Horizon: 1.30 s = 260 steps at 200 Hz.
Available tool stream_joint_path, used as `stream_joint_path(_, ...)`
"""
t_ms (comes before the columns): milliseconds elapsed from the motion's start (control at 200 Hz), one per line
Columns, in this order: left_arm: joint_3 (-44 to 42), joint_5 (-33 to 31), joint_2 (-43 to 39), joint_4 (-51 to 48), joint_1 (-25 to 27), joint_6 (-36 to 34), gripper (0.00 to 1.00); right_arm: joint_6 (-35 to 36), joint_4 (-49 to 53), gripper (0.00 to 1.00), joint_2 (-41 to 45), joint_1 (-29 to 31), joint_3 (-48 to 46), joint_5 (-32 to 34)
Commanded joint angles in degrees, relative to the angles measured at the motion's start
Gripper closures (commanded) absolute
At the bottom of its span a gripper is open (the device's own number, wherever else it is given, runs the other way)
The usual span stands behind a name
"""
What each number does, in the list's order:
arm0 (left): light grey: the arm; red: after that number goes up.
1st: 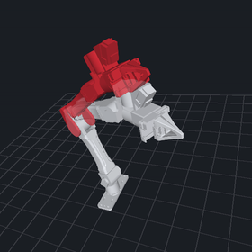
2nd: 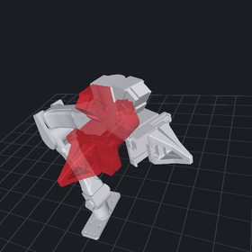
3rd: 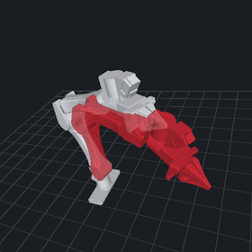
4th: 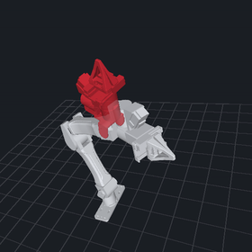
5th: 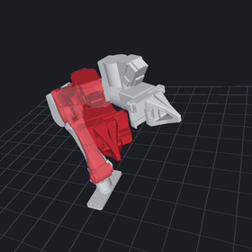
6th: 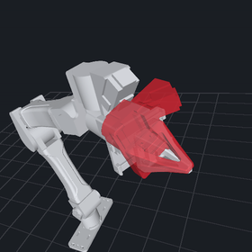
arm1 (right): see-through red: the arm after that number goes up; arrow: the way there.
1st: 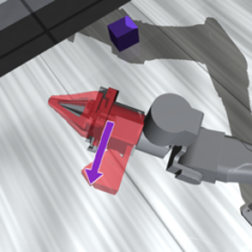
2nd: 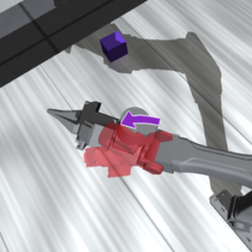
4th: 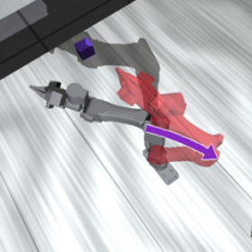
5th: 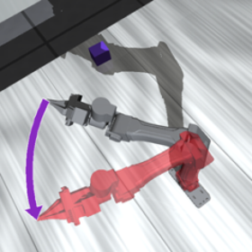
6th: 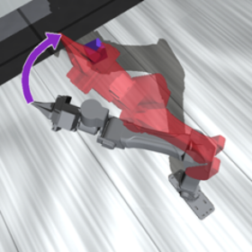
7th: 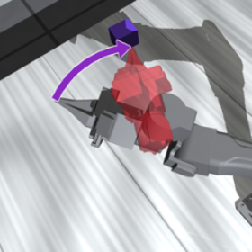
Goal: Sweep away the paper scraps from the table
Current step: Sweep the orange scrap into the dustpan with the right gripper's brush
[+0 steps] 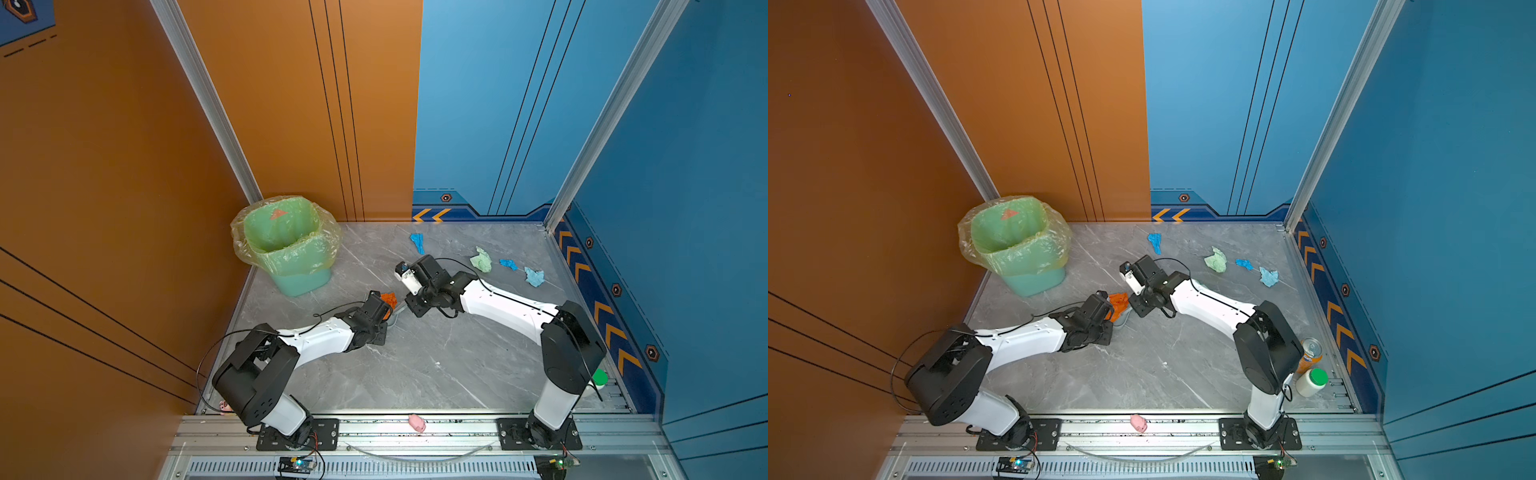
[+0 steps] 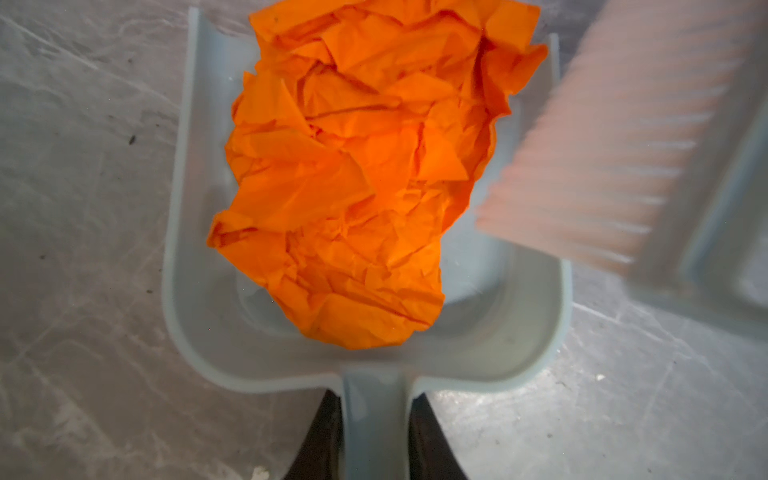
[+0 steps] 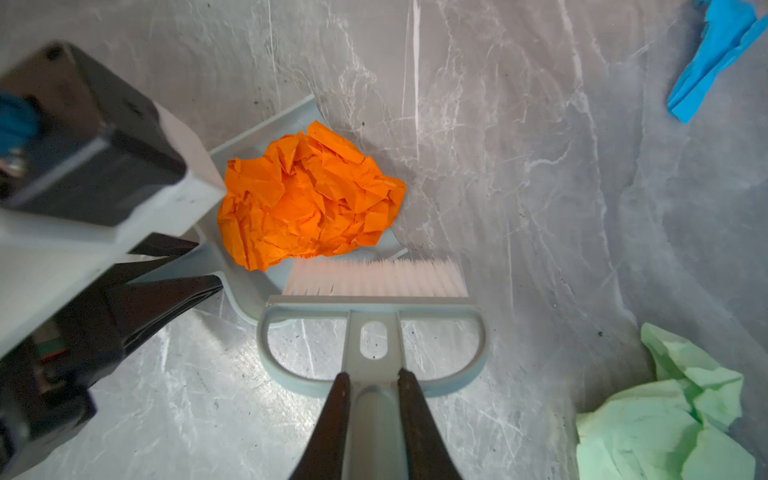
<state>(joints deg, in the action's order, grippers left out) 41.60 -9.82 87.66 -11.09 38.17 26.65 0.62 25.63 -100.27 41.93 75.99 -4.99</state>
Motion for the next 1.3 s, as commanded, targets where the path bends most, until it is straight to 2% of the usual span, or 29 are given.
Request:
stream_joint_path(0,-0.65,0.93,0.36,-0.30,-0.38,0.58,1.00,-0.99,-5.07,1.00,2.73,-1.41,-0.94,-3.83)
stream_joint_path(55,-0.81,0.73,-0.01,-0.33,-0.41,0.58,1.00,-1.59,-6.92,1.00,2.56,-3.59,-0.34,-4.20)
stream_joint_path(425,-5.52,-2.24,-7.09,5.47,-0.03,0.20,1.00,-7.92,-13.14,1.00,0.30,-6.91,2.74,-1.21)
stream_joint_path(606,-5.88,-2.78,-7.50,5.01,-0.07,-0.02,1.00,-6.45,-9.76,1.00,-4.92,-4.72,8.57,-0.88)
stream_joint_path(771,-6.05,-3.57,-7.80,4.86,-0.16,0.40,1.00,-2.10,-4.42,1.00,-7.79,-2.21,11.73,1.55)
stream_joint_path(801,-6.07,-3.59,-7.89,4.85,-0.12,0.33,1.00,-1.42,-3.54,1.00,-7.88,-0.25,11.81,1.64)
stream_joint_path(991,-6.09,-4.77,-9.90,3.80,-0.51,0.03,1.00,0.11,-0.11,1.00,-6.00,1.35,9.53,-1.51)
stream_joint_path(1296,-5.54,-5.05,-13.59,1.41,-1.35,-1.14,1.00,-3.24,-4.01,1.00,0.82,-0.62,4.42,-5.52)
